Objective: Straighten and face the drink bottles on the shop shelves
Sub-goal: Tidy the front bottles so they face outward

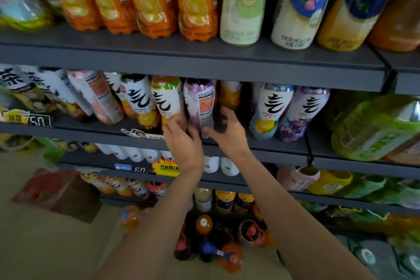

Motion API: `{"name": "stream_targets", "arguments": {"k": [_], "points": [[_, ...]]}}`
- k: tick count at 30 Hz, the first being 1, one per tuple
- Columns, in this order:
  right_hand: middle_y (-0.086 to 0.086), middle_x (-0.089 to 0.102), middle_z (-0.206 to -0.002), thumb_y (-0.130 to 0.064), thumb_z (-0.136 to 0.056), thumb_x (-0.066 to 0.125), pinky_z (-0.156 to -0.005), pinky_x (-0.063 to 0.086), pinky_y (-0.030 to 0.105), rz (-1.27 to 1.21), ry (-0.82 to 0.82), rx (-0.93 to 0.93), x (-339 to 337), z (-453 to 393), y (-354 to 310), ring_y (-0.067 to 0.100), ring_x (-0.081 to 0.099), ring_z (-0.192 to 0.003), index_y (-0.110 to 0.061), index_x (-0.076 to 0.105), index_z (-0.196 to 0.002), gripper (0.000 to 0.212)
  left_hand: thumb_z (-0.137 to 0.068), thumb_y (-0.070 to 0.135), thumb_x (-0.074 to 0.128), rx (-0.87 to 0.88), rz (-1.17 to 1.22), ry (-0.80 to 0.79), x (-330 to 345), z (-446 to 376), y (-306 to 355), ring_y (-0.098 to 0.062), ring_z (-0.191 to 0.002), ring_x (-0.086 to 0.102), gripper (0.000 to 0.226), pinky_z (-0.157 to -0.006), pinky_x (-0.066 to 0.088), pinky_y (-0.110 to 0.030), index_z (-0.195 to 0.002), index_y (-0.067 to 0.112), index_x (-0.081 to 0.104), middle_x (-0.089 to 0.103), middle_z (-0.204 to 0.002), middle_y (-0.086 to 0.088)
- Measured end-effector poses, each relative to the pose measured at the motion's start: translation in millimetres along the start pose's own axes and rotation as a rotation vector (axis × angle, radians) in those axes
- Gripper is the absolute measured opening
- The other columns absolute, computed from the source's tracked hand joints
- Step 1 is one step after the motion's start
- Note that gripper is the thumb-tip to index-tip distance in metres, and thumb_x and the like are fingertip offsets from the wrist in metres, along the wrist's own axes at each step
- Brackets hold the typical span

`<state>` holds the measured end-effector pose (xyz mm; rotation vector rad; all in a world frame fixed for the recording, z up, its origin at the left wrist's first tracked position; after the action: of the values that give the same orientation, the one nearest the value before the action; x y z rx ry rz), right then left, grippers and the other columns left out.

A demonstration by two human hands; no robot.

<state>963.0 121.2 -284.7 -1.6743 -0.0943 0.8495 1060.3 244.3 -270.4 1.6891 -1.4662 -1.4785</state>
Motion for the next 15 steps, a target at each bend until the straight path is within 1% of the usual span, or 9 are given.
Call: {"name": "stream_targets", "arguments": {"k": [2,4,5,6,8,10,11,13,15], "points": [[0.009,0.055,-0.128,-0.022,-0.073,0.078,-0.1,0.041,0.038,-0.085,-0.057,0.076,23.5,-10.0,1.2,0.028,0.048,-0.121,-0.011,0.041,-0.134,0.072,-0.089,0.0,0.05,0.02,0.011,-0.033,-3.3,-5.0,-2.7,-0.028,-0.104,0.052,0.028,-0.083,0.038,-0.025,-0.118,0.0,0.05,0.051,-0.115,-0.015],[0.009,0.058,-0.122,-0.027,-0.068,0.082,-0.098,0.042,0.048,-0.075,-0.015,0.128,32.4,-16.3,5.5,0.031,0.05,-0.118,-0.012,0.045,-0.124,0.069,-0.092,0.002,0.047,0.055,0.025,-0.097,1.3,-6.2,-6.3,-0.021,-0.106,0.054,0.032,-0.085,0.038,-0.019,-0.123,0.004,0.05,0.056,-0.117,-0.01],[0.008,0.059,-0.119,-0.03,-0.065,0.083,-0.095,0.043,0.051,-0.057,0.018,0.138,32.5,-19.0,7.5,0.031,0.051,-0.115,-0.012,0.046,-0.119,0.068,-0.092,0.003,0.047,0.055,0.035,-0.151,7.9,-5.6,-9.2,-0.019,-0.108,0.054,0.034,-0.088,0.04,-0.021,-0.126,0.005,0.049,0.058,-0.119,-0.009],[0.008,0.059,-0.117,-0.032,-0.064,0.083,-0.094,0.044,0.051,-0.033,0.038,0.139,31.2,-21.6,6.9,0.031,0.052,-0.114,-0.012,0.047,-0.117,0.067,-0.092,0.003,0.046,0.05,0.049,-0.209,15.8,-5.0,-11.3,-0.02,-0.111,0.054,0.037,-0.093,0.043,-0.028,-0.13,0.006,0.047,0.057,-0.123,-0.009],[0.008,0.06,-0.117,-0.03,-0.065,0.083,-0.095,0.045,0.042,0.01,0.018,0.118,26.9,-26.5,3.7,0.028,0.054,-0.112,-0.01,0.049,-0.117,0.066,-0.09,-0.001,0.044,0.037,0.054,-0.308,31.0,-4.1,-11.7,-0.027,-0.121,0.048,0.046,-0.103,0.04,-0.042,-0.135,0.004,0.042,0.052,-0.131,-0.014],[0.007,0.061,-0.119,-0.023,-0.069,0.081,-0.089,0.043,0.024,0.041,-0.063,0.095,18.6,-30.3,2.5,0.022,0.056,-0.111,-0.009,0.051,-0.122,0.062,-0.088,-0.006,0.044,0.031,-0.002,-0.366,41.4,-3.3,-9.2,-0.032,-0.13,0.035,0.054,-0.112,0.027,-0.038,-0.14,0.0,0.034,0.039,-0.138,-0.02],[0.007,0.062,-0.119,-0.02,-0.071,0.08,-0.088,0.042,0.022,0.039,-0.111,0.088,13.8,-31.8,4.3,0.021,0.056,-0.111,-0.009,0.052,-0.124,0.061,-0.087,-0.007,0.044,0.025,-0.024,-0.396,45.2,-3.2,-7.1,-0.033,-0.131,0.032,0.056,-0.111,0.025,-0.031,-0.141,-0.001,0.031,0.034,-0.139,-0.022],[0.008,0.062,-0.121,-0.014,-0.073,0.078,-0.096,0.043,0.028,0.01,-0.187,0.114,4.5,-30.5,14.8,0.023,0.056,-0.113,-0.01,0.051,-0.127,0.06,-0.089,-0.008,0.042,0.013,-0.025,-0.479,55.8,-0.9,-5.6,-0.033,-0.127,0.036,0.057,-0.104,0.027,-0.025,-0.143,0.001,0.028,0.032,-0.136,-0.022],[0.011,0.059,-0.124,-0.009,-0.074,0.074,-0.1,0.043,0.039,0.012,-0.159,0.145,-7.6,-29.4,25.2,0.026,0.055,-0.115,-0.008,0.048,-0.129,0.061,-0.09,-0.005,0.044,0.035,-0.034,-0.593,71.7,6.7,-3.7,-0.037,-0.118,0.043,0.056,-0.101,0.03,-0.028,-0.143,0.003,0.03,0.037,-0.129,-0.024]]}}
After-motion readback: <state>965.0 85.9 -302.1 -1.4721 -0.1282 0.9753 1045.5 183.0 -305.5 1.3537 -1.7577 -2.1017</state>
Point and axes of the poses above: each hand's wrist, its own z-axis away from the middle knuckle, its own x-axis out of the palm, y = z × x, the point moved 10 cm from there along -z, towards the middle knuckle
